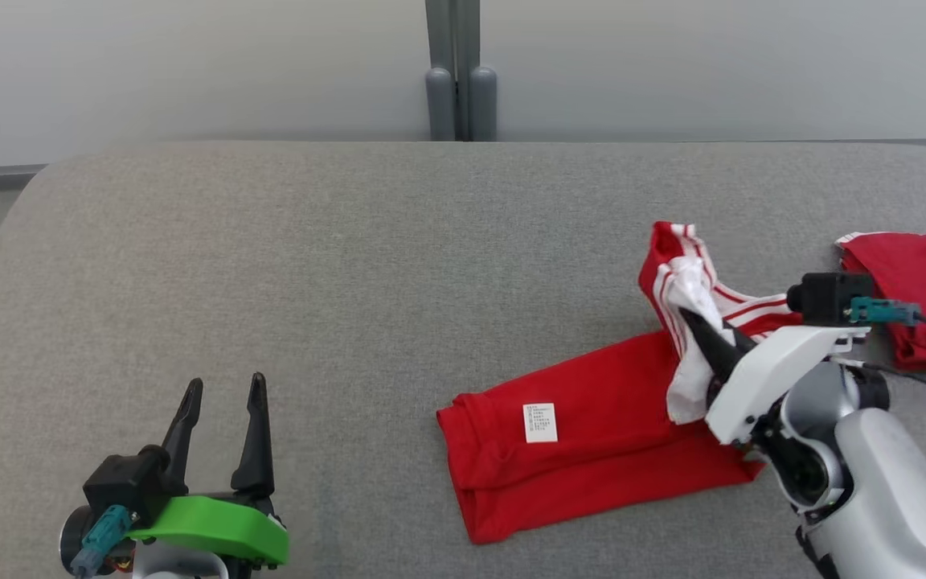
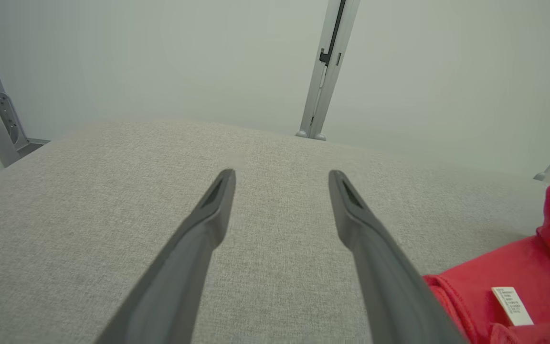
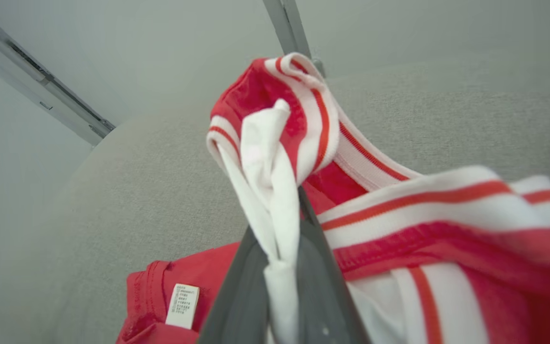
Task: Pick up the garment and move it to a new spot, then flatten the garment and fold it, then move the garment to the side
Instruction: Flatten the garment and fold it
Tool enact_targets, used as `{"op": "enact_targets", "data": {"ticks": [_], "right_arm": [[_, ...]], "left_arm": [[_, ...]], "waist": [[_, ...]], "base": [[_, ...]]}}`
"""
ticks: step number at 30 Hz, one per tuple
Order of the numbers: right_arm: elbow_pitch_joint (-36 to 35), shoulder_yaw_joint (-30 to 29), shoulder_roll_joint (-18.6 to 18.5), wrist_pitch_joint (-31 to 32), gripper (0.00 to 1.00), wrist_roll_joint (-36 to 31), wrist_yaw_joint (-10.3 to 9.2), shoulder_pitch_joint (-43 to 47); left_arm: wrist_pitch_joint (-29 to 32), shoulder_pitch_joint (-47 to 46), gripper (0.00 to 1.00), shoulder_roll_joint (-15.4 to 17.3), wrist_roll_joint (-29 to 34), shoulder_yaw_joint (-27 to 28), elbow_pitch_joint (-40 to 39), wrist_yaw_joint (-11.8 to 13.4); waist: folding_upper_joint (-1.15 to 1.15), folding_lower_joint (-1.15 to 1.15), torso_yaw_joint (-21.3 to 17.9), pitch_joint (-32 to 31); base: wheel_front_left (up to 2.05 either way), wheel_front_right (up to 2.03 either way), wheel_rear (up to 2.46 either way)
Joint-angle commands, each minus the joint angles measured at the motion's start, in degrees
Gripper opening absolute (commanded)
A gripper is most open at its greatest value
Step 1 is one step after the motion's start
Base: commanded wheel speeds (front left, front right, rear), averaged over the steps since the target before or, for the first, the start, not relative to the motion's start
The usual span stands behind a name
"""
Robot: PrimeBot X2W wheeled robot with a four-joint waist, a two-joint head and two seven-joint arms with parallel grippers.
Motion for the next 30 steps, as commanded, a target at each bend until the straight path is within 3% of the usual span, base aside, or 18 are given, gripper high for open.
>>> {"op": "enact_targets", "data": {"ticks": [1,9,18,19,20,21,22,30], "right_arm": [[-1.22,0.91,1.12,0.91,0.0,-0.37,0.02,1.29],[-4.47,5.17,7.06,4.08,0.0,-1.64,0.02,6.06],[2.6,7.63,8.99,2.85,0.0,-2.13,0.02,5.57],[3.45,7.66,9.03,2.55,0.07,-2.32,0.02,5.27],[4.39,7.98,9.09,2.27,0.36,-2.3,0.02,5.15],[4.91,8.35,9.13,2.15,0.53,-2.17,0.02,5.01],[5.25,8.79,9.18,1.78,1.0,-1.62,0.02,4.78],[-0.12,13.23,8.16,-1.49,1.0,2.42,0.02,4.76]], "left_arm": [[-0.07,-0.76,1.0,-0.02,0.29,-0.07,0.35,-0.36],[0.54,-1.63,1.0,-0.37,0.05,-1.4,2.17,-1.27],[0.48,-2.97,1.0,-1.09,-0.23,-2.41,3.97,-1.98],[0.46,-3.06,1.0,-1.08,-0.3,-2.37,4.06,-2.0],[0.42,-3.07,1.0,-1.02,-0.38,-2.3,4.19,-1.98],[0.39,-3.02,1.0,-0.93,-0.4,-2.2,4.24,-1.95],[0.34,-2.97,1.0,-0.82,-0.4,-2.08,4.29,-1.87],[0.23,-1.62,1.0,-0.23,-0.47,-1.28,4.23,-1.33]], "waist": [[0.0,0.0,2.5,-0.67],[0.0,0.0,8.57,-0.72],[0.0,0.0,11.72,-0.09],[0.0,0.0,11.72,-0.06],[0.0,0.0,11.62,0.0],[0.0,0.0,11.46,0.05],[0.0,0.0,11.13,0.05],[0.0,0.0,7.14,-1.64]], "base": [[0.0,0.0,0.0],[0.0,0.0,0.0],[0.0,0.0,0.0],[0.0,0.0,0.0],[0.0,0.0,0.0],[0.0,0.0,0.0],[0.0,0.0,0.0],[0.0,0.0,0.0]]}}
